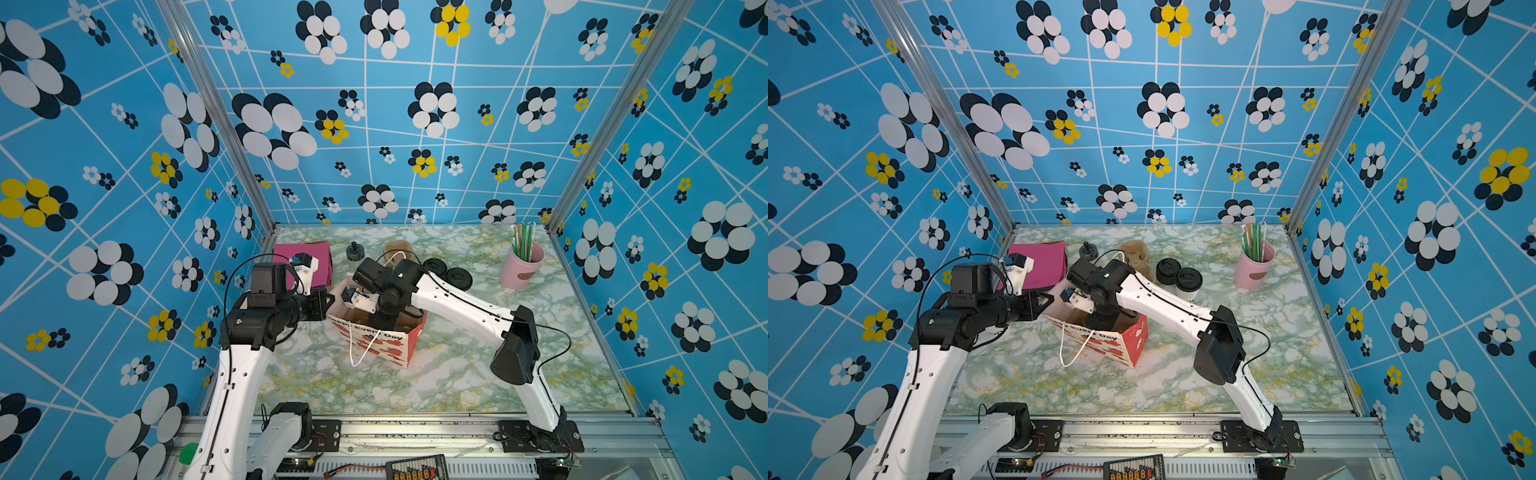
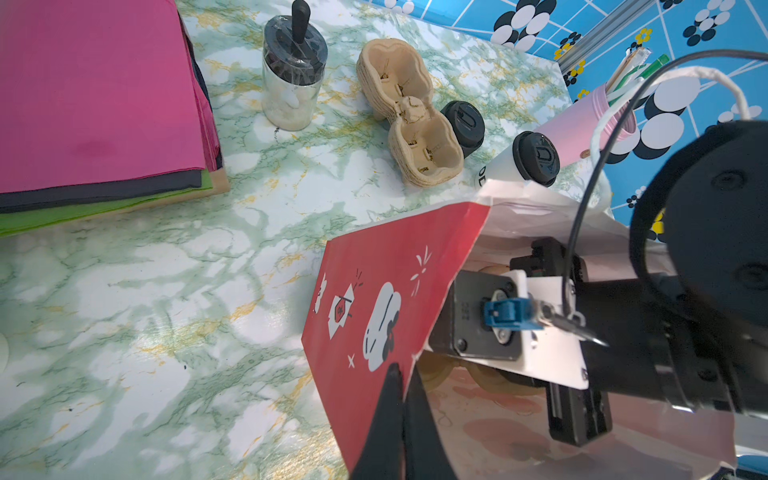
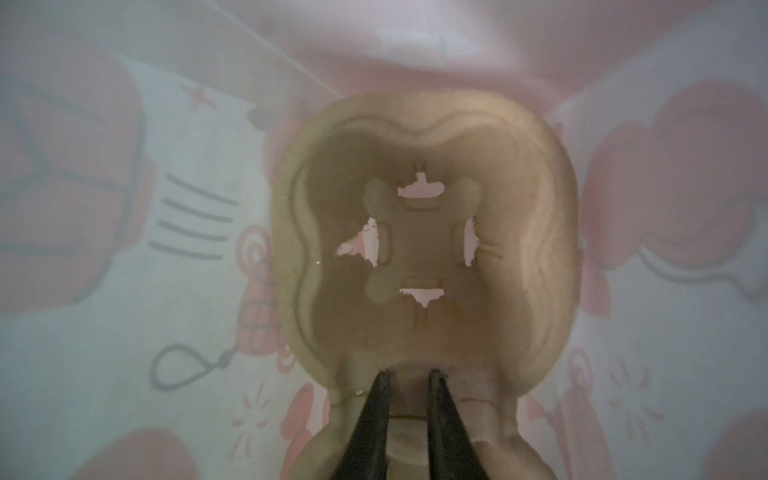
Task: Pack the takeout coffee
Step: 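Push the cardboard carrier down to the bag bottom with the right gripper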
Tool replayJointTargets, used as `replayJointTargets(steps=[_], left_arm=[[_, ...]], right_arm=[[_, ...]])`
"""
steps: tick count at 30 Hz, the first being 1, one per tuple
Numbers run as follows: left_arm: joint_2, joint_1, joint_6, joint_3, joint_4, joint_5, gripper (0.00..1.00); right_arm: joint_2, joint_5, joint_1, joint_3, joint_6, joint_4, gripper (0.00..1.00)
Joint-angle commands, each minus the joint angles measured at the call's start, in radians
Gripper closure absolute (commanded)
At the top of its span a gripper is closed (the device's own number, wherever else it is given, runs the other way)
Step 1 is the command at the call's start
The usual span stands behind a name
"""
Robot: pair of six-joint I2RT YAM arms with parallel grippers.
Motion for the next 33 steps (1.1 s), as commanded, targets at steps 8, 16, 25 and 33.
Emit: replayJointTargets(steps=[8, 16, 25, 33], left_arm=[[-0.021, 0.004, 0.017, -0.001, 0.025, 0.006, 1.0], [-0.019, 0.004, 0.017, -0.007, 0.026, 0.005, 1.0], [-0.021, 0.003, 0.015, -0.01, 0.03, 0.005, 1.0], [-0.021, 0.004, 0.015, -0.01, 0.032, 0.003, 1.0]], right_arm=[[0.094, -0.002, 0.004, 0.048, 0.021, -0.067, 0.82], [0.152, -0.009, 0.005, 0.062, 0.029, -0.079, 0.82], [0.248, 0.003, 0.004, 0.118, 0.033, -0.113, 0.82], [0.299, 0.011, 0.005, 0.124, 0.044, -0.113, 0.81]])
